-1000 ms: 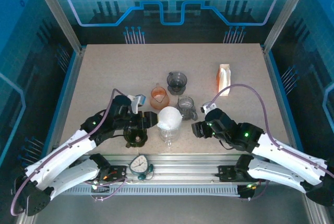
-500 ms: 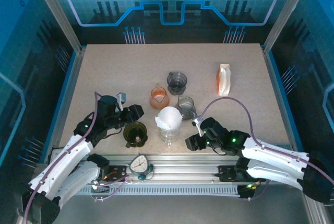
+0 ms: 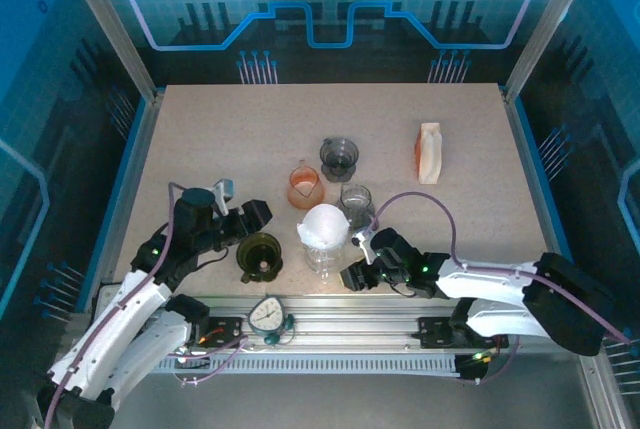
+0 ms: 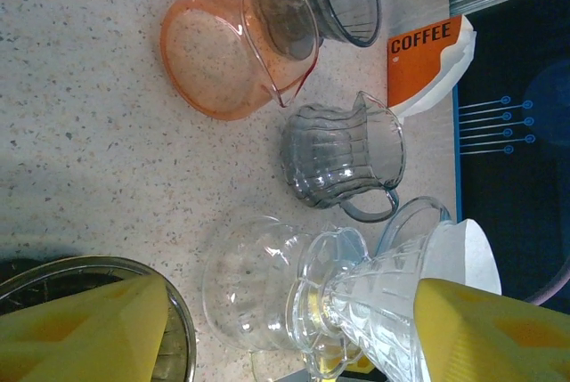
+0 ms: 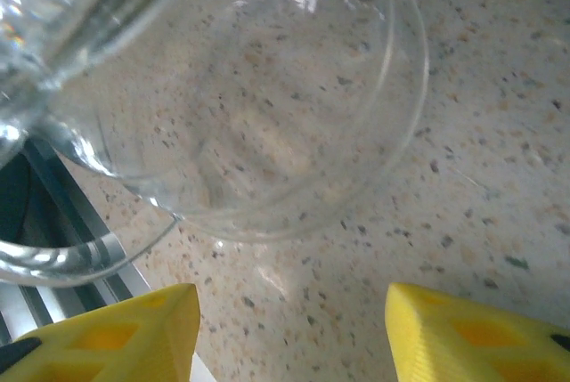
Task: Place the coffee filter in the dripper
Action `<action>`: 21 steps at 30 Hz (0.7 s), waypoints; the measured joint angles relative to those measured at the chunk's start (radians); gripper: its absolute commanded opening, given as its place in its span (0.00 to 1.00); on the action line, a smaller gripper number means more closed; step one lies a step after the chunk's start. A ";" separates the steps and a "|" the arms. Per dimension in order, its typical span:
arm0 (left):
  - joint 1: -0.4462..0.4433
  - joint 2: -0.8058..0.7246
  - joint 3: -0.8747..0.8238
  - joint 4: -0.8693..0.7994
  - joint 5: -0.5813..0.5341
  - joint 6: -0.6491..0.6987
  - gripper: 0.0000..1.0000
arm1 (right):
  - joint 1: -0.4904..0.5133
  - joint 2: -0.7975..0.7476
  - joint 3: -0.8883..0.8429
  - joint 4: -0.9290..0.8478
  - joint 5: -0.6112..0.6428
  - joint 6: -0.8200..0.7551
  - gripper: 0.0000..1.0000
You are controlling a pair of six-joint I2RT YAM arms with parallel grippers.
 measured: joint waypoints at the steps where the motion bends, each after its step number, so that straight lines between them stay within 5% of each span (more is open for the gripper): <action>1: 0.000 0.000 0.000 -0.006 0.000 0.000 0.75 | 0.003 0.015 0.000 0.026 0.000 0.000 0.57; 21: 0.001 -0.088 0.000 -0.052 -0.008 -0.015 0.75 | 0.042 0.251 0.089 0.252 0.102 0.022 0.50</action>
